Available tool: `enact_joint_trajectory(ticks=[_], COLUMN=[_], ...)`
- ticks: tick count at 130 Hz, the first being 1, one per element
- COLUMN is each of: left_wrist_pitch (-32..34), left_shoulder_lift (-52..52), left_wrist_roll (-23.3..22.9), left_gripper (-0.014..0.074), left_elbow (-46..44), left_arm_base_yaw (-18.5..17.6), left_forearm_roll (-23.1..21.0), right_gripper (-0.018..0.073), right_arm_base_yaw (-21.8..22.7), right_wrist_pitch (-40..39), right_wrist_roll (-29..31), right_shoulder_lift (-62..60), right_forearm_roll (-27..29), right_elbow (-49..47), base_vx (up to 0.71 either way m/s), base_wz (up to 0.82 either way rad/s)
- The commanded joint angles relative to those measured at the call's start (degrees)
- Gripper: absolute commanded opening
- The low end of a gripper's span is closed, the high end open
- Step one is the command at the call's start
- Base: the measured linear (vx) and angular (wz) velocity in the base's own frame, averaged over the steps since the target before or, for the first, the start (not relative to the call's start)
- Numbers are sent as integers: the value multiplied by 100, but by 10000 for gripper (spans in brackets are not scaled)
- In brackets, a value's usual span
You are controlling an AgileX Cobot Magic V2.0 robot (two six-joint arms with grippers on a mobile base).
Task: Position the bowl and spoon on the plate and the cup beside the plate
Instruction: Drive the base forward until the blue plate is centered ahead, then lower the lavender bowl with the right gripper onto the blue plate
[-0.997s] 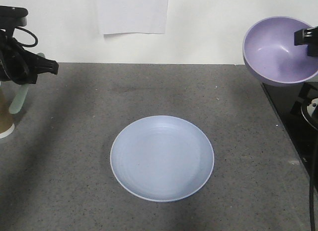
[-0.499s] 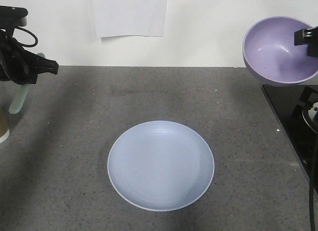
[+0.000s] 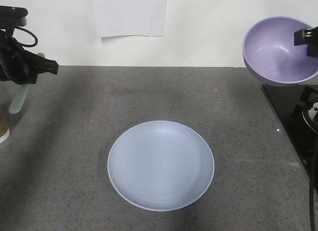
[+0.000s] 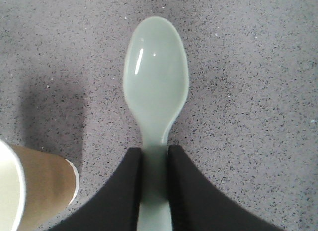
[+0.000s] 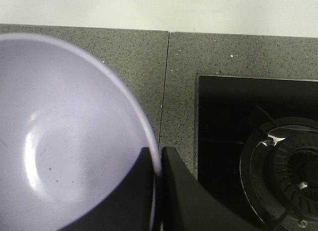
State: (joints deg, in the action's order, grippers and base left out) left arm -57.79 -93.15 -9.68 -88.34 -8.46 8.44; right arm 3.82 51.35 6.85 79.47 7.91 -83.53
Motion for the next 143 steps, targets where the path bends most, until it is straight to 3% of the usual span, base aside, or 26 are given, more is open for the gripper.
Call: enact_joint_trajectory(ticks=[1, 106, 130, 143], left_wrist_pitch=[223, 223, 223, 223], left_shoulder_lift=[264, 264, 264, 264], left_wrist_roll=[-15, -15, -15, -15], left_gripper=[-8, -8, -8, -8], left_elbow=[-152, -152, -152, -152], left_arm_base_yaw=[-23, -23, -23, -23], left_forearm_roll=[44, 44, 44, 44], right_gripper=[-3, -3, -3, -1], right_arm_base_yaw=[14, 14, 14, 3], right_wrist_pitch=[-352, -383, -576, -172], right_wrist_roll=[48, 48, -25, 207], right_shoulder_lift=[-184, -184, -172, -30], right_forearm_roll=[36, 41, 316, 642], right_elbow=[-168, -168, -168, -168], base_vx=[0, 0, 0, 0], base_wz=[0, 0, 0, 0])
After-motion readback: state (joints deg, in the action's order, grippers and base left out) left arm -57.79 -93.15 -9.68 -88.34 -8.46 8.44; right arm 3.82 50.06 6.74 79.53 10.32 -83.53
